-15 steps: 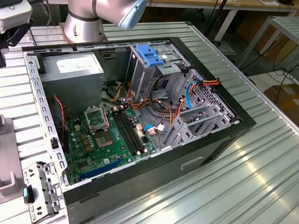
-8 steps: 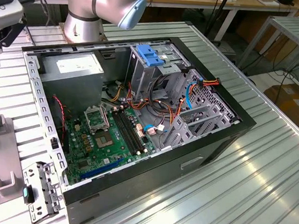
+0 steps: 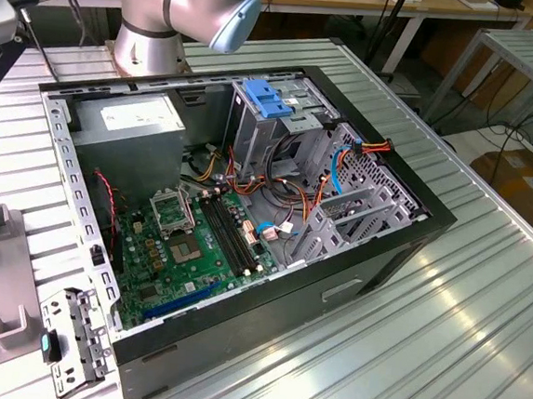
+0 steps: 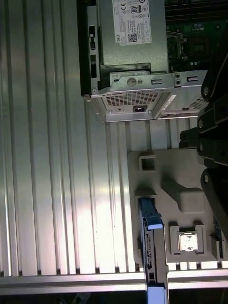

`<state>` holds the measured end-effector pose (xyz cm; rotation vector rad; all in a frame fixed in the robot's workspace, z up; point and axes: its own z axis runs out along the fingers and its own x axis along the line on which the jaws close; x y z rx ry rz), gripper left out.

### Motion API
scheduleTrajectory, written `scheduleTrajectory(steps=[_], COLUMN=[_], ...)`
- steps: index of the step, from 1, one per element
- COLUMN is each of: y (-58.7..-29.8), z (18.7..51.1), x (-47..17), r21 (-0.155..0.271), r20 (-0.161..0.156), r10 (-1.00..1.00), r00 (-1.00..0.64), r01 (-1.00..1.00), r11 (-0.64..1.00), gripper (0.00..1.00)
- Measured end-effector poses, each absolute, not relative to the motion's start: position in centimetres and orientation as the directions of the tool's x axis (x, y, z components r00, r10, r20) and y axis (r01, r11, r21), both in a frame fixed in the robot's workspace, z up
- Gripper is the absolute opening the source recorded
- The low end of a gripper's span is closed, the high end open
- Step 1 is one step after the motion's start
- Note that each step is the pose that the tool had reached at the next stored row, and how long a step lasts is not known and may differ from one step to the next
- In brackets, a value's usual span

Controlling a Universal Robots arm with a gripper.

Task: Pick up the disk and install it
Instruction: 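Reach for the disk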

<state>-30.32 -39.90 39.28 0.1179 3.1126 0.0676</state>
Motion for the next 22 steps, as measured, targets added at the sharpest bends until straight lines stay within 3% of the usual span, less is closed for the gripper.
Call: scheduleTrajectory(steps=[15,22], y=[-39.9,-39.0], z=[39.3,39.2], x=[-30.7,-34.8], r21=[0.044,0.044], r20=[-0.024,-0.024], r10=[0.076,0.076], r00=[-0.997,-0.997], r01=[0.075,0.075], r11=[0.996,0.996], gripper=[0.11,0.11])
